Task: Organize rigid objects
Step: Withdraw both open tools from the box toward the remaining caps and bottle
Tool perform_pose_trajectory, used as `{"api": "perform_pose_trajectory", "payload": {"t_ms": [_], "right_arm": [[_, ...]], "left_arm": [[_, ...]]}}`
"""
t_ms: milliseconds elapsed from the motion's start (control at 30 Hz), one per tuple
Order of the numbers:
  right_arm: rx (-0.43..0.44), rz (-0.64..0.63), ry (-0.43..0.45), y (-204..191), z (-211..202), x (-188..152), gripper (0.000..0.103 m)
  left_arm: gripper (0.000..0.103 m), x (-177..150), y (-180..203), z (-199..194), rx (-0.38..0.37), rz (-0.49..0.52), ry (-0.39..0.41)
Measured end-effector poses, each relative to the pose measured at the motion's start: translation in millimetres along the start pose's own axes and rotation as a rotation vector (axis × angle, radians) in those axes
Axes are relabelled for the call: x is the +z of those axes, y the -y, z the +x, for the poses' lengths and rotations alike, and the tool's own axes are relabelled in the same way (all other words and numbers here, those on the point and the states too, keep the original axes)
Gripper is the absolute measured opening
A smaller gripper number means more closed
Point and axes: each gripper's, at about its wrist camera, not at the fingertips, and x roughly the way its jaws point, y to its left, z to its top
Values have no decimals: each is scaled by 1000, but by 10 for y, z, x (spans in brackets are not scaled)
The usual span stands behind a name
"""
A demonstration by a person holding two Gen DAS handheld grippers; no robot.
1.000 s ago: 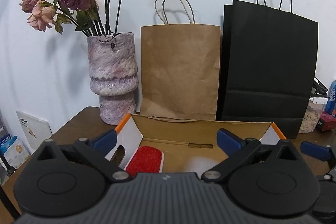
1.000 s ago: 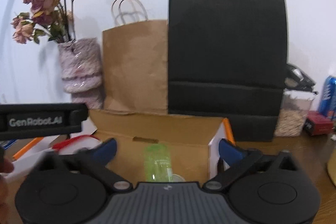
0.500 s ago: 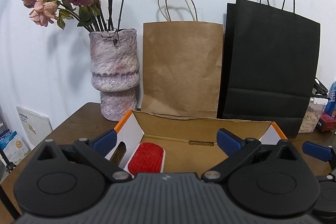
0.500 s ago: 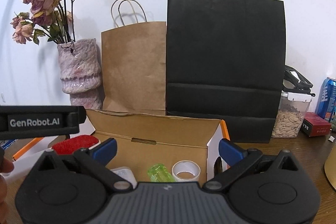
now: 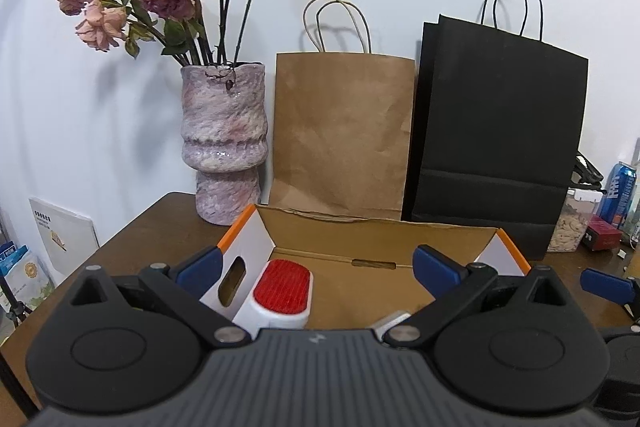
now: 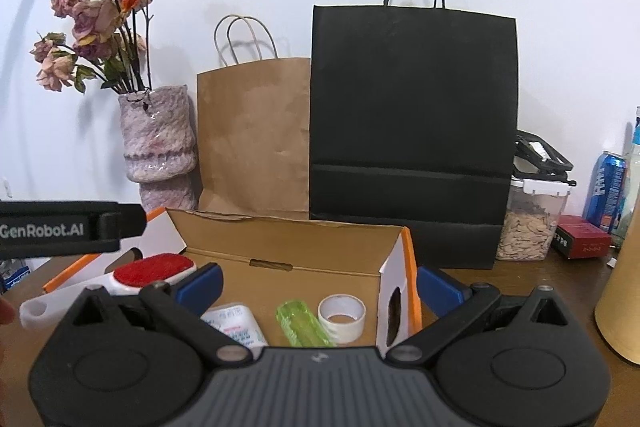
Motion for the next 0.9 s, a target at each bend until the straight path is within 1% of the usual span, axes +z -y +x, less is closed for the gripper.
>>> {"api": "perform_pose_trajectory", "payload": {"t_ms": [267,900], "right_arm": [[6,-7,-4,41,-310,-101,103],[17,-34,-31,136,-974,-428,103]], "left_arm": [[103,-110,-34,-286,-16,2,9],[103,-443,-123,-833,-45,13,-16]]}}
